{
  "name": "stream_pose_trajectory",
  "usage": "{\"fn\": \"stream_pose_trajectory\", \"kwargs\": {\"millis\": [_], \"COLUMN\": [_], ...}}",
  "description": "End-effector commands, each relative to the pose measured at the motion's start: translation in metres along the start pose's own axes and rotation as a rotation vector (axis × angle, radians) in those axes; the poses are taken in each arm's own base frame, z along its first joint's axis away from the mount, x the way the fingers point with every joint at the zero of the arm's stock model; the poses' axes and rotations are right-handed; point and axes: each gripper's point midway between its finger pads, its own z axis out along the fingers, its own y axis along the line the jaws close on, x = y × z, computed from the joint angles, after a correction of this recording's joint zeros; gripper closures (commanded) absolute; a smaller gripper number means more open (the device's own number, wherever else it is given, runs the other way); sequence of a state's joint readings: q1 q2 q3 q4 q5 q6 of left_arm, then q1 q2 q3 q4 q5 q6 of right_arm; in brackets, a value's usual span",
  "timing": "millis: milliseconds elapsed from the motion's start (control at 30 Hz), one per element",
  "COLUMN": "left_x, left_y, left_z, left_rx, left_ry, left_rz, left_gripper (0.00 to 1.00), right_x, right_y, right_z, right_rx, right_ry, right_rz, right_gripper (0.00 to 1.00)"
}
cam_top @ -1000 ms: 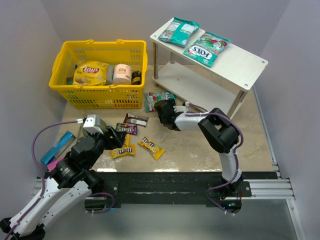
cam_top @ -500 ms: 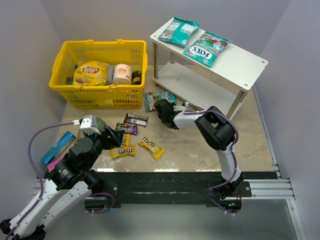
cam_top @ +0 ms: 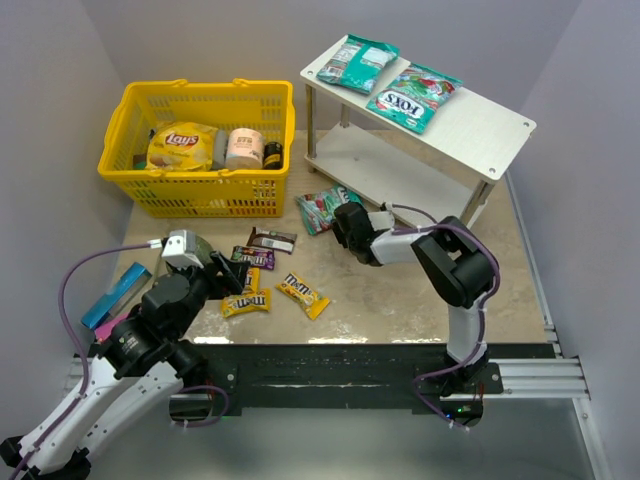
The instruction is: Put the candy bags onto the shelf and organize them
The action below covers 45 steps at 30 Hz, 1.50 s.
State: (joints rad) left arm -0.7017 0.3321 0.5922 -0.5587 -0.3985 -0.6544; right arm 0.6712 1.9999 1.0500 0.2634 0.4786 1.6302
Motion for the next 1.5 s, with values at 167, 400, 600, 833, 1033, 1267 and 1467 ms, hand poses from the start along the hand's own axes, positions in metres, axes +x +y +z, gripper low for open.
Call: {"fn": "stream_pose_trajectory", "kwargs": {"millis": [167,400,600,833,1033,1267,1467], "left_x": [-0.011,-0.013,-0.010,-0.010,-0.008,-0.009,-0.010], "left_y": [0.000,0.002,0.003,0.003,0.004,0.004,0.004], "left_z": [-0.002,-0.003,0.000,0.001,0.001,0.000,0.000], "left_rx": [-0.008,-0.020,-0.031,-0.037,-0.041,-0.040,-0.038], "left_ry": [-0.041,-0.051,-0.038,-0.034,-0.029,-0.035,-0.038], "left_rz": [-0.029,-0.035,-0.027,-0.024,-0.022,-0.026,-0.026], "left_gripper": [0.18,0.18,0.18,0.18,0.18,0.18,0.18], "right_x": [0.003,-0.013,-0.034,-0.039,-0.036,-0.026,-0.023], "right_y": [-0.064,-0.094,-0.092,-0.094,-0.094,-0.103,-0.118], "right_z": [-0.050,-0.085,-0.103,-0.112,-0.113,-0.109,-0.104], "right_rx": [0.061,0.073,0.060,0.052,0.042,0.051,0.069], "right_ry": [0.204,0.237,0.197,0.200,0.222,0.257,0.257], "right_rz": [-0.325,-0.438,-0.558,-0.614,-0.616,-0.583,-0.527], "right_gripper": [1.00,1.00,1.00,0.71,0.37,0.35,0.38]}}
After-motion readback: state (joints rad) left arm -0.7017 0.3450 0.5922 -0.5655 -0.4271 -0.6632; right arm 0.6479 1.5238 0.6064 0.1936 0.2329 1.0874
